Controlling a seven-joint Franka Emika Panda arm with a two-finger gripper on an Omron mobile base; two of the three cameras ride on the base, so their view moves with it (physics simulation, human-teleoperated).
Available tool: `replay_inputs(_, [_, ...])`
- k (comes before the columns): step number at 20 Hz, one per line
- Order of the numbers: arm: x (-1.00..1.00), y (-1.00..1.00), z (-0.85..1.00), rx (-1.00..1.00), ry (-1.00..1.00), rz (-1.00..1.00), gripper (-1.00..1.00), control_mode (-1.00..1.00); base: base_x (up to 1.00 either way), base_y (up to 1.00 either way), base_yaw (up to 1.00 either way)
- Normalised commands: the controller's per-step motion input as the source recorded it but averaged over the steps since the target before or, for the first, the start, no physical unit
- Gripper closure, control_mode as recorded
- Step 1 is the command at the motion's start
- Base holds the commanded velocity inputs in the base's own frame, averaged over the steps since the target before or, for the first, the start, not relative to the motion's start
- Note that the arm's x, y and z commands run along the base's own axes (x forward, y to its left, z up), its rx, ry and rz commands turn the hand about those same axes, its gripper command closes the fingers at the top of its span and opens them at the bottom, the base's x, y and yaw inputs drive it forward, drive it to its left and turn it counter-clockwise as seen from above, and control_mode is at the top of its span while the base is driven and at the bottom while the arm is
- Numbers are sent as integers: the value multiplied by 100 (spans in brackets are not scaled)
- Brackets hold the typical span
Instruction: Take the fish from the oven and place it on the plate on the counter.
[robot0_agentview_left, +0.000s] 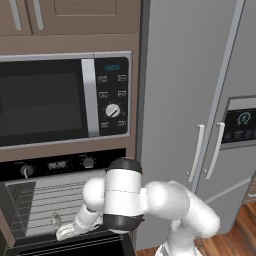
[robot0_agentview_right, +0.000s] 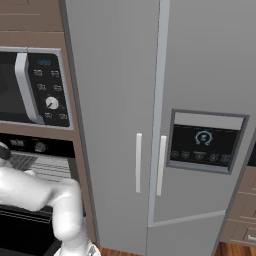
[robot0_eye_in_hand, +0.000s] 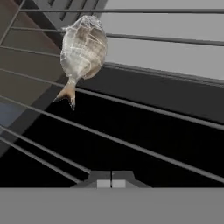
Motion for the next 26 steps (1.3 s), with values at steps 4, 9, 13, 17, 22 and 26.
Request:
replay_inputs(4, [-42,0,100,2,-21,-2,100,-100,0,0,0])
replay_inputs(9, [-54,3,99,6,-54,-13,100,-100,0,0,0])
replay_inputs(13, [-63,27,99,11,-53,-44,100,-100,0,0,0])
replay_inputs(17, [-54,18,100,1,-35,-52,100,-100,0,0,0])
replay_inputs(22, [-33,-2,99,0,-2,-28,100,-100,0,0,0])
replay_inputs(26, [-46,-23,39,-2,28,3,100,-100,0,0,0])
